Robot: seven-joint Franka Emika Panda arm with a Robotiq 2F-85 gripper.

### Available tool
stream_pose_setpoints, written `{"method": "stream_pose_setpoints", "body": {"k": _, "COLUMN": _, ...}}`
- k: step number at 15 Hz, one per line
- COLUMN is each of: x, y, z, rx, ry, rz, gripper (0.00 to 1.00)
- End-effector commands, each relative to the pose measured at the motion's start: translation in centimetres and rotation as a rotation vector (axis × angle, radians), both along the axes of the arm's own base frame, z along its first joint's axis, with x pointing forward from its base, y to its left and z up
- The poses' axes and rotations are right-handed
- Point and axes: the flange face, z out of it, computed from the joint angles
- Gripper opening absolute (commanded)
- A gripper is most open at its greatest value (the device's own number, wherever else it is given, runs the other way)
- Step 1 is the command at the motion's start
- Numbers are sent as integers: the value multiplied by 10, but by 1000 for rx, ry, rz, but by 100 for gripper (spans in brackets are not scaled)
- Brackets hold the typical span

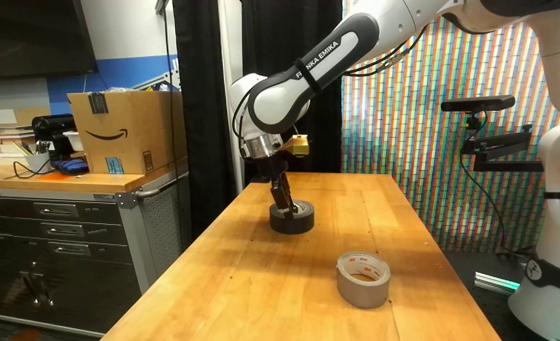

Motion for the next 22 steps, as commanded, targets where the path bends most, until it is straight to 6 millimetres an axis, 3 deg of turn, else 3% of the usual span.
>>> {"method": "stream_pose_setpoints", "body": {"k": 1, "x": 0, "y": 0, "z": 0, "rx": 0, "ry": 1, "rz": 0, "gripper": 71}}
{"method": "stream_pose_setpoints", "body": {"k": 16, "x": 0, "y": 0, "z": 0, "rx": 0, "ry": 1, "rz": 0, "gripper": 71}}
{"method": "stream_pose_setpoints", "body": {"k": 17, "x": 0, "y": 0, "z": 0, "rx": 0, "ry": 1, "rz": 0, "gripper": 93}}
{"method": "stream_pose_setpoints", "body": {"k": 22, "x": -11, "y": 2, "z": -12, "rx": -8, "ry": 24, "rz": 4, "gripper": 100}}
